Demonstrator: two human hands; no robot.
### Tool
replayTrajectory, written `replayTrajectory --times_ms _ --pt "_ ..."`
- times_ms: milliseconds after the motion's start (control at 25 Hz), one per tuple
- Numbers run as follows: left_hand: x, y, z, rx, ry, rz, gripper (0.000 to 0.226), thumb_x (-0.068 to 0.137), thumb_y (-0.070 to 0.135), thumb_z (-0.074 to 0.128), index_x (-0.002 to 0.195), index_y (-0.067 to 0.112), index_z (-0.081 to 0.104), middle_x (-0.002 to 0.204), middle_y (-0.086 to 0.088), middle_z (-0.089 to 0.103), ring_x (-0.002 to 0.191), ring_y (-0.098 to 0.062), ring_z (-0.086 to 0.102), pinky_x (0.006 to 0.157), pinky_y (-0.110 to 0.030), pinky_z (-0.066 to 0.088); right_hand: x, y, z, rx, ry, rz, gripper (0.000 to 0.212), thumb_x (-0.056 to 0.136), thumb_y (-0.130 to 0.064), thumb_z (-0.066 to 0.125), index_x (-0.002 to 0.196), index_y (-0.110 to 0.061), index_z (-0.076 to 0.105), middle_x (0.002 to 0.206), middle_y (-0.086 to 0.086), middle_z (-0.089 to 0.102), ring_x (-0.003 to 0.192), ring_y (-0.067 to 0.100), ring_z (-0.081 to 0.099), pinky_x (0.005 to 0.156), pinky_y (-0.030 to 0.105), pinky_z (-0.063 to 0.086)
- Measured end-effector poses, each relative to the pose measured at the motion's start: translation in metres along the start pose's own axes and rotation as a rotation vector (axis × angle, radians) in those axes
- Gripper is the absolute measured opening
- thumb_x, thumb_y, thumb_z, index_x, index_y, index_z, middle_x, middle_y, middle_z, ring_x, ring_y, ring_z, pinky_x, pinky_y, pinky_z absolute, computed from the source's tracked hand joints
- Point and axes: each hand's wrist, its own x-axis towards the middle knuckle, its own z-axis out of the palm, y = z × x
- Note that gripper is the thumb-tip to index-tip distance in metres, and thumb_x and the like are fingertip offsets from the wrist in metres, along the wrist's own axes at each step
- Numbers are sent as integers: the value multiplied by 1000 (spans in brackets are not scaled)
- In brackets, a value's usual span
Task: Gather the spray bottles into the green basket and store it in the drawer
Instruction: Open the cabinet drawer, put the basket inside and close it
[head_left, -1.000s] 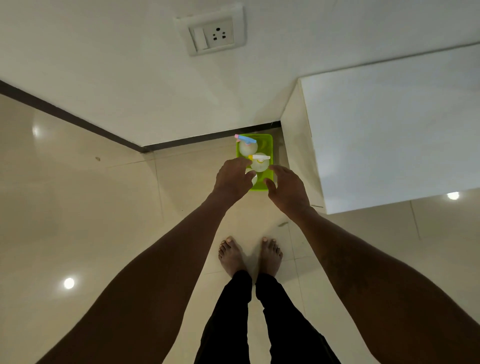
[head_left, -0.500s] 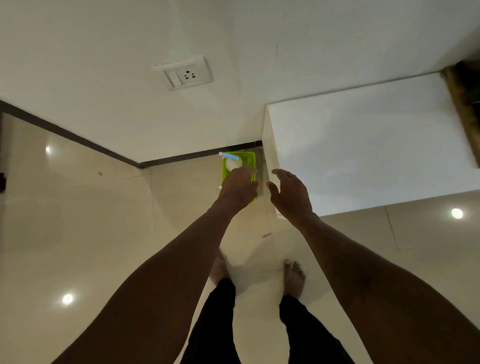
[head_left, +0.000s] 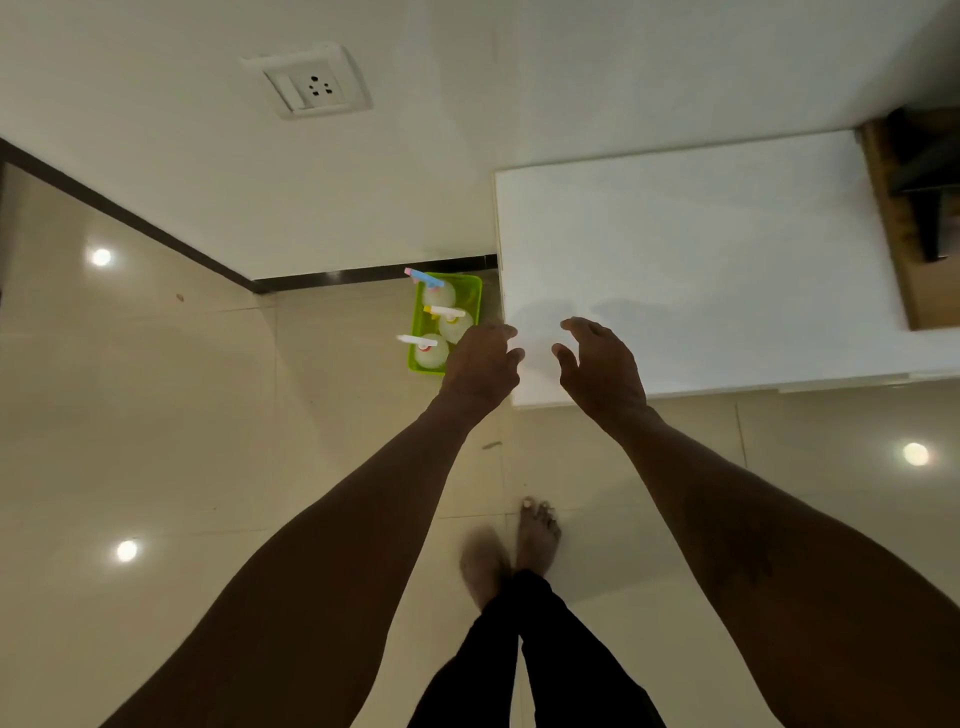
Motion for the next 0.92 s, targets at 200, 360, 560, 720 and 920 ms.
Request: replayTrajectory --times_ms 200,360,560,720,920 --pt "-25 32 35 -78 93 23 35 95 24 61 127 10 65 135 -3 62 128 -22 55 103 -36 46 -31 35 -14 12 45 2 35 98 -24 53 132 -14 55 136 2 60 128 21 53 106 37 44" --pt "-49 56 64 -191 195 -90 31 94 23 62 123 12 67 130 -1 66 125 -21 57 103 -37 47 -55 61 -15 44 49 15 35 97 -23 53 131 -16 56 133 1 61 122 20 56 104 36 45" --pt "-68 89 104 -227 285 -250 27 95 27 61 118 15 69 118 -2 72 113 -20 64 99 -35 48 -79 107 -18 113 29 15 34 96 -21 54 129 -13 58 130 3 64 121 22 57 103 34 44" --pt "-70 129 151 -279 329 -409 29 96 29 59 120 16 69 120 -2 73 114 -19 66 103 -32 46 -82 153 -22 9 -43 -143 34 98 -20 53 131 -10 57 130 7 64 123 23 57 104 37 46" --pt "-62 162 197 -402 406 -626 25 94 18 54 74 13 68 71 3 69 61 -10 61 78 -30 48 -83 191 -7 109 15 -39 29 98 -25 57 123 -13 63 122 3 68 115 19 62 100 34 48"
